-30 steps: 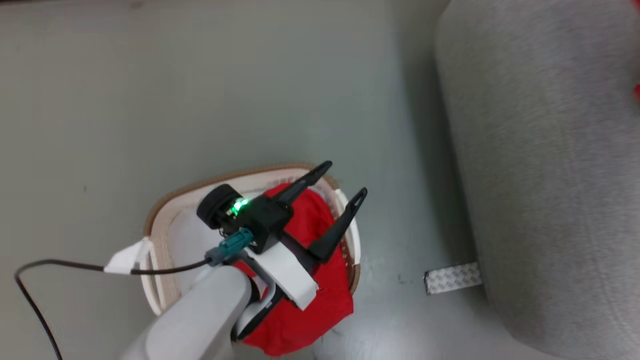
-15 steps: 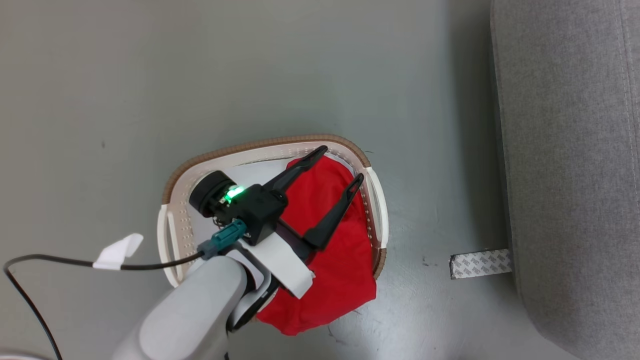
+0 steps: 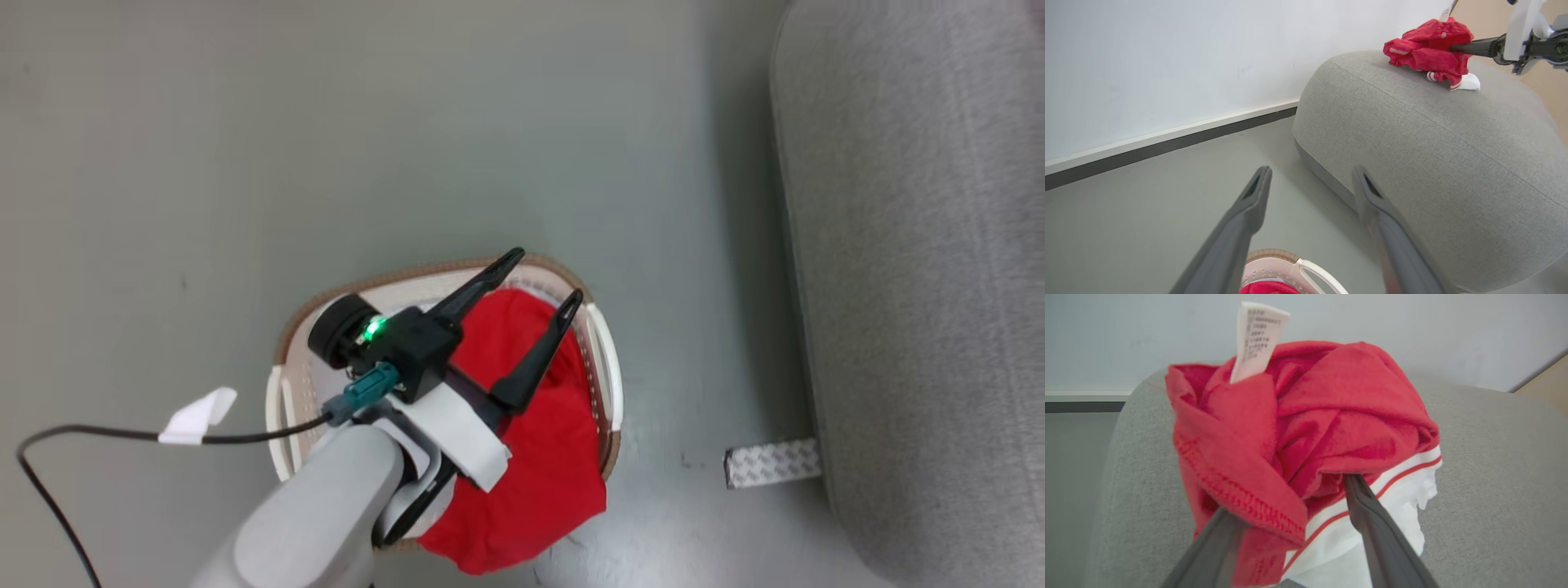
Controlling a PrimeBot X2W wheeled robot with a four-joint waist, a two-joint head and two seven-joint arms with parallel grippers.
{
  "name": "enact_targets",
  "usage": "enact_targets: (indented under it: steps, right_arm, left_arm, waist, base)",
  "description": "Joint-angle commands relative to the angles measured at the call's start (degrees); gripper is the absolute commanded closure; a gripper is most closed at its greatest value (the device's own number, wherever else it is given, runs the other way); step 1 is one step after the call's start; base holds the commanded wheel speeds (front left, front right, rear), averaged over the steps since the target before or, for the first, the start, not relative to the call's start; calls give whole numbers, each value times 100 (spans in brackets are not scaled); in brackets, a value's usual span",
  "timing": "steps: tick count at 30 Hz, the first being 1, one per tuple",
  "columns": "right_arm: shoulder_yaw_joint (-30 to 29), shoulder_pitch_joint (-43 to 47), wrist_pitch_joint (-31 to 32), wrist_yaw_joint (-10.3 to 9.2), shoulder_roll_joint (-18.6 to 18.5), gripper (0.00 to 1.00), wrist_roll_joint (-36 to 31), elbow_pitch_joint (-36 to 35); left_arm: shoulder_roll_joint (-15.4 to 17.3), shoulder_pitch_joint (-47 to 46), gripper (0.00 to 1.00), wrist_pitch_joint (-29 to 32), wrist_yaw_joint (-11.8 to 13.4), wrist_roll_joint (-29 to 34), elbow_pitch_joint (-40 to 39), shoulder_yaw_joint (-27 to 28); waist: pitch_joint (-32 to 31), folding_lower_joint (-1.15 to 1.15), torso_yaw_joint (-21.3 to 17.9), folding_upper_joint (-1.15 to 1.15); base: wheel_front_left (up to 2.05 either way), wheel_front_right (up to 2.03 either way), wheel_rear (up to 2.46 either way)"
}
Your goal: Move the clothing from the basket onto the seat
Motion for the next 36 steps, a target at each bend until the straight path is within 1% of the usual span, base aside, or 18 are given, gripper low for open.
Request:
enact_targets:
  steps: [1,6,10,15,16,20,23,27,31,34,36]
  right_arm:
    - [123,169,15,-12,-75,0,80,-37]
    - [599,521,-226,-12,-276,0,329,-398]
    - [921,735,-415,-12,-428,0,578,-887]
    - [1191,1018,-636,-12,-444,0,806,-1638]
    - [1191,1018,-636,-12,-444,0,806,-1638]
    - [1237,1362,-818,-12,-421,0,925,-2263]
    - [1115,1639,-940,-12,-369,0,937,-2701]
    - [846,2097,-1094,-12,-171,0,823,-3216]
    - [405,2736,-1211,-13,163,0,633,-3709]
    - [-37,3316,-1254,-13,497,0,319,-4051]
    - [-290,3718,-1273,-13,784,0,145,-4287]
  left_arm:
    - [3,112,0,-68,34,-48,62,40]
    - [-36,362,0,-140,131,-203,262,198]
    - [-59,594,0,-180,236,-319,344,402]
    - [-70,831,0,-183,387,-423,327,787]
    - [-70,831,0,-183,387,-423,327,787]
    - [-80,1040,0,-185,475,-373,237,1127]
    - [-99,1224,0,-185,526,-328,196,1371]
    - [-133,1513,0,-183,598,-295,139,1737]
    - [-176,1845,0,-184,648,-247,100,2160]
    - [-213,2076,0,-184,664,-148,64,2453]
    - [-263,2205,0,-184,642,-106,16,2626]
  waist:
    - [-330,0,-11,0]
    - [-987,0,13,0]
    - [-1491,0,57,0]
    - [-1995,0,159,0]
    - [-1995,0,159,0]
    - [-2333,0,296,0]
    - [-2565,0,397,0]
    - [-2857,0,539,0]
    - [-3089,0,670,0]
    - [-3193,0,777,0]
    - [-3238,0,839,0]
  base:
    - [0,0,0]
    - [0,0,0]
    - [0,0,0]
    - [0,0,0]
    - [0,0,0]
    - [0,0,0]
    - [0,0,0]
    - [0,0,0]
    - [0,0,0]
    - [0,0,0]
    - [0,0,0]
